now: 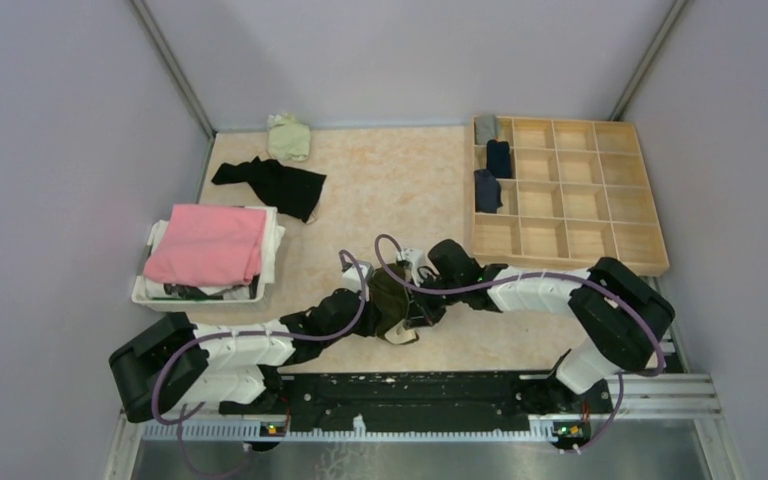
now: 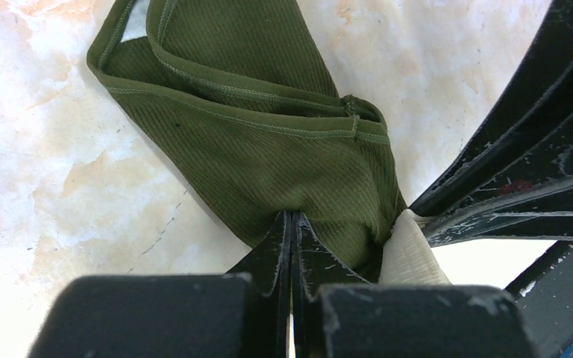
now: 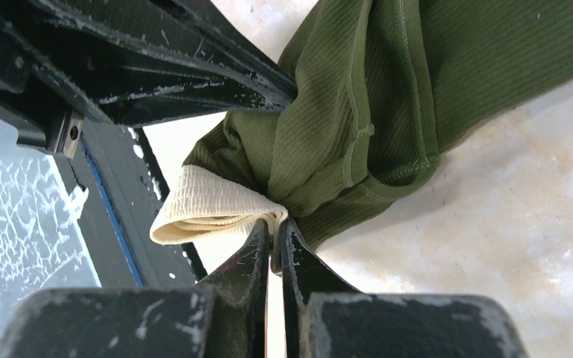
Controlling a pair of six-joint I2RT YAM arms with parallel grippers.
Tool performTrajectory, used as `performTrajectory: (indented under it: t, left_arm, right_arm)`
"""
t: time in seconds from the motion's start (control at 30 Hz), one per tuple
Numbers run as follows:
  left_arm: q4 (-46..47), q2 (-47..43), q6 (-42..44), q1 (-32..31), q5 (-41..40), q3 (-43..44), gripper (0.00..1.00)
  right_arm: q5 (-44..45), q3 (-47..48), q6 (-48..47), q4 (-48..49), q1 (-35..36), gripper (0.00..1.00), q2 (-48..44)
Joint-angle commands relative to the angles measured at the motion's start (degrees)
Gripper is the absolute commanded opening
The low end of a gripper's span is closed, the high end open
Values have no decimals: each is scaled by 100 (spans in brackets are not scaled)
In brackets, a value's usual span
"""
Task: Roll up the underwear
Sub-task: Roll the underwear to the center of the board.
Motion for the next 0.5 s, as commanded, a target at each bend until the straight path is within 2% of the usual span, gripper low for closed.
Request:
performTrajectory:
  t: [0.0, 0.47]
  left_arm:
    - [339, 5, 66, 26, 63, -83, 0]
    - [492, 131, 94, 26, 282, -105, 0]
  right_arm:
    - [-179, 326, -142, -7, -51, 0, 224]
    - [-261, 655, -228, -80, 3, 0, 590]
